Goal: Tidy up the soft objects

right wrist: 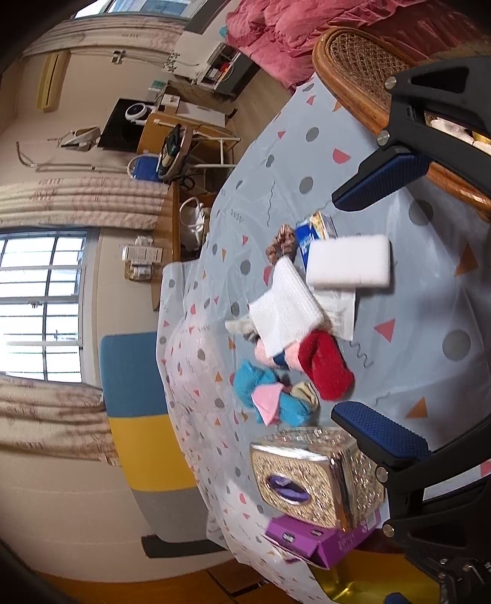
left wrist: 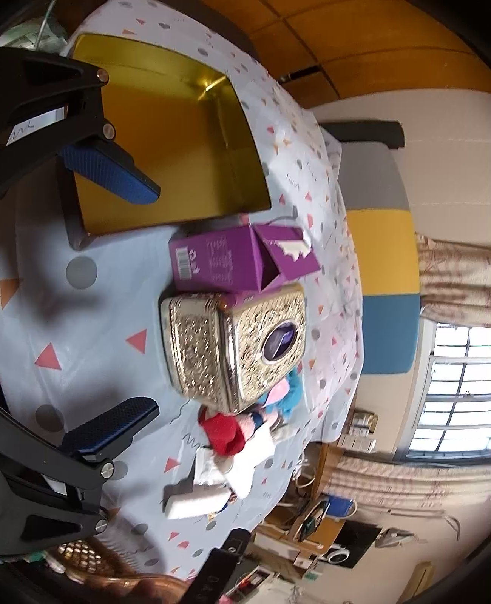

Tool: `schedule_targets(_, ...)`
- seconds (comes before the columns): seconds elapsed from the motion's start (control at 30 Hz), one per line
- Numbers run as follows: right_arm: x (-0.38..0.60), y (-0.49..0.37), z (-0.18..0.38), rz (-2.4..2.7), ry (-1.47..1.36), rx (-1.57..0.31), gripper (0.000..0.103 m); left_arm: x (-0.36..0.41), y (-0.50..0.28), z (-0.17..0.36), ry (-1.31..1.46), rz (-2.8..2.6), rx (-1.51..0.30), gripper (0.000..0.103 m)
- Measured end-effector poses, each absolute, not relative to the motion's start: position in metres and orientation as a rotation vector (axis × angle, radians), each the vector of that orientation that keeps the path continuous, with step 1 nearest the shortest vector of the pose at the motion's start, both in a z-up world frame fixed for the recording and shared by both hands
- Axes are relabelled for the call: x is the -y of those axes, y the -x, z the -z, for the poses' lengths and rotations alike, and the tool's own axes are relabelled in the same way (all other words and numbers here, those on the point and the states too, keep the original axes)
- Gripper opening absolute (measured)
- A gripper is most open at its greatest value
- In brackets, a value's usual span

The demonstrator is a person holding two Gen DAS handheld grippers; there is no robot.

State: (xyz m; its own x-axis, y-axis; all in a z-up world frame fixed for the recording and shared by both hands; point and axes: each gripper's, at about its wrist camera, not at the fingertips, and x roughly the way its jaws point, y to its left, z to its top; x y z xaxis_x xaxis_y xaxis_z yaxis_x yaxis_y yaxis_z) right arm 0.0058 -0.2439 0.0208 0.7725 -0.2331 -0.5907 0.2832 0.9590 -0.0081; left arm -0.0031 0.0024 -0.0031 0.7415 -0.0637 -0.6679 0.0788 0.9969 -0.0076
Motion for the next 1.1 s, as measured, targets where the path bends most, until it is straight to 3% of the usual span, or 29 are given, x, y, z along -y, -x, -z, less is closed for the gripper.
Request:
schedule_targets(0.5,0.304,-0.005,-0.020,0.397,-0.145,-0.649,0.103,0.016,0.002,-0.002,-0.020,0.231,-0.724,0.103)
schedule_targets(1.1,0.371,0.015,-0.036,0.452,-0.232,-0.622,0.103,0.100,-0.031,-0.004,-0.169,0.508,-0.779,0.103)
